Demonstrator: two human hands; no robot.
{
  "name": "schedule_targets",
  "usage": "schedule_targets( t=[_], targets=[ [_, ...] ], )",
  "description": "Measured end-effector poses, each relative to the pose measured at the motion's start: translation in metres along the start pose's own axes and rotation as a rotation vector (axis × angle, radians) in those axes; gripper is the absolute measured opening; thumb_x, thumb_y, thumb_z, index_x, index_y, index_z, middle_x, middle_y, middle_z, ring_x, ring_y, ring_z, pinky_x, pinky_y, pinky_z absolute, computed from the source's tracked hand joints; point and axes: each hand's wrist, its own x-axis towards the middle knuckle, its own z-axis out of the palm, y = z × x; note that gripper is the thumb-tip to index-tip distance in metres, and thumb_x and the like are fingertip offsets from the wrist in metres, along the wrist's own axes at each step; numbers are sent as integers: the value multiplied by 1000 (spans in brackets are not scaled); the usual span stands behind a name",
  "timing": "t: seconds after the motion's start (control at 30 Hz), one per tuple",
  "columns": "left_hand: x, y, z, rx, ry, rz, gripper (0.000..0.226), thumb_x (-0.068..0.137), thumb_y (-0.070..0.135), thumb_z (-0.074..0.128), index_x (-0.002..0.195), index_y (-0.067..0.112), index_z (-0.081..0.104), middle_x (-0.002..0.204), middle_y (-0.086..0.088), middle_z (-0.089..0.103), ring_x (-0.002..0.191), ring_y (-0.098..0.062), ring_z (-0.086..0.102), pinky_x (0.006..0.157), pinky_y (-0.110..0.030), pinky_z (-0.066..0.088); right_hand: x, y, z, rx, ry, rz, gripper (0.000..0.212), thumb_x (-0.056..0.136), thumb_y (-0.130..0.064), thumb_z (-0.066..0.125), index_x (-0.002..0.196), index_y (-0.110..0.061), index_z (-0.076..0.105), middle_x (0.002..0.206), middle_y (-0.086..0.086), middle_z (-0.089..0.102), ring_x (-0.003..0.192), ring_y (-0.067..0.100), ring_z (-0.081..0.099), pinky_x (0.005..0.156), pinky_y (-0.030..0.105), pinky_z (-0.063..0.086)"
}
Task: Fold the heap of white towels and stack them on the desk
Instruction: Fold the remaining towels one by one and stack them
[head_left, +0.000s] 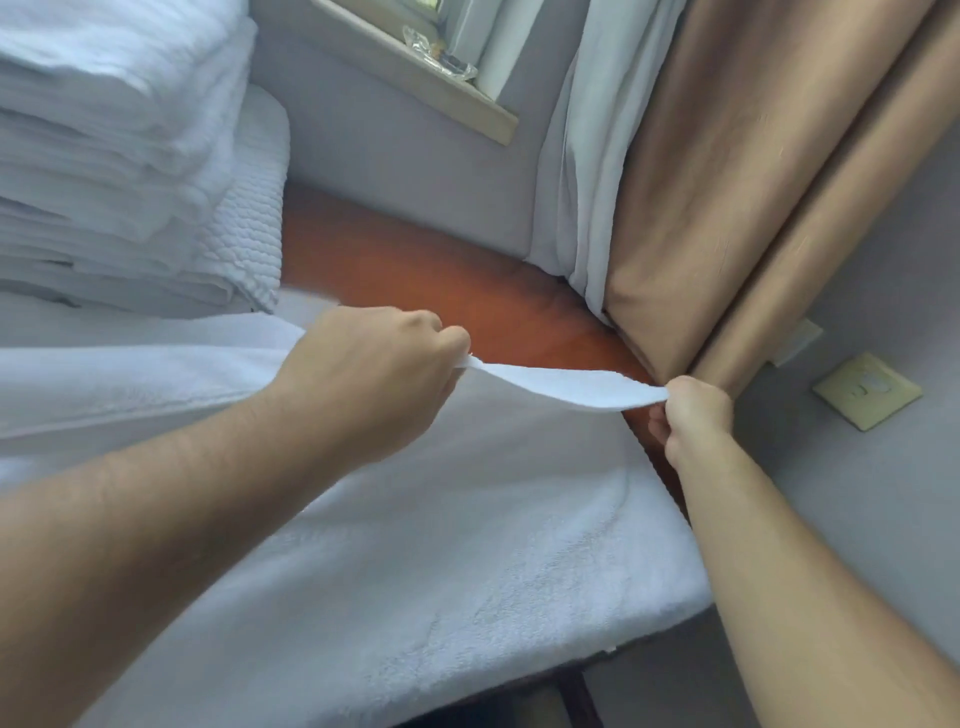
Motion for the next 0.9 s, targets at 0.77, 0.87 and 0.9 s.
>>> schedule_targets(
  t=[0.77,0.87,0.9],
  targets=[
    [-54,-11,-2,19,-170,178,37,85,47,52,110,25,68,93,1,63,82,-28,61,69,-38,48,-57,28,-4,-599,39,-658,28,83,-9,58,106,-21,67,113,7,59,110,31,55,94,38,42],
    [-70,-32,-23,57,-210,54,52,84,58,52,125,28,61,108,4,62,98,-25,60,84,-42,46,-121,12,33,-590,-389,-840,11,88,-21,58,92,-23,68,96,-3,62,95,22,57,82,34,45],
    [-78,-41,-34,61,-210,-22,54,86,61,44,126,29,61,109,5,62,101,-25,59,86,-43,45,-148,11,47,-577,-513,-902,10,88,-24,57,88,-22,68,92,-5,64,90,20,57,79,34,46]
  ],
)
